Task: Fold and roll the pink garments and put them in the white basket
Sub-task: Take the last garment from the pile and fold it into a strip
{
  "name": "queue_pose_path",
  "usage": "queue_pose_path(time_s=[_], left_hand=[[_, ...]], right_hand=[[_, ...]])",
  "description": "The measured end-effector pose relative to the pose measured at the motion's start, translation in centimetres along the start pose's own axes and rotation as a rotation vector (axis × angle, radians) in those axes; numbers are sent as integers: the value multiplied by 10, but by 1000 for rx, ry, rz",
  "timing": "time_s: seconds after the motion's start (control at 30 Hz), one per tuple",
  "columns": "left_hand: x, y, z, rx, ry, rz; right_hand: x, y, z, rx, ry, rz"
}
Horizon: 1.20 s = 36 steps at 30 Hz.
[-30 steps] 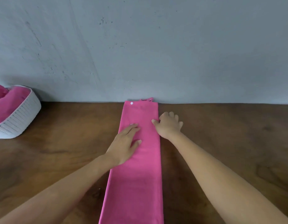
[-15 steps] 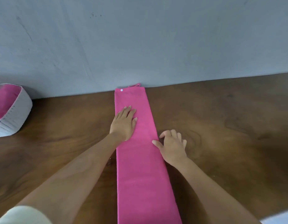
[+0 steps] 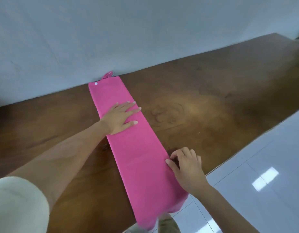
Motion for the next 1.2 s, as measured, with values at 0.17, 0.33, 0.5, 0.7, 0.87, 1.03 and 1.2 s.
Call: queue_pose_path(time_s=[0.17,0.33,0.5,0.7,0.87,1.03,1.2], left_hand=[[-1,3,2,32,-63,35],[-1,5,9,46,-134,78],[-2,9,12,67,-249,92],[-4,13,16,28,-433,77],[-4,15,14,18,-582,103],[-7,15,8,6,-743,142],[-12,15,3,1,-907,155]], right_hand=[[1,-2,37,22,14,38],[-13,-12,57,6,42,-127],[-18,-33,47,-104,129,-307],[-36,-55,-2,-67,247,-64],[-57,-72,-59,-7,315,119],[-71,-83,-123,30,299,245],[-82,-87,-192,57,163,417]])
Point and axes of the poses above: each hand's wrist, its own z-axis away from the middle knuckle, its own y-axis out of the palm, x = y × z, the point moved 2 cm from there along -z, towards the middle knuckle, and after that the axes turned 4 degrees about -z, right-handed, at the moved point
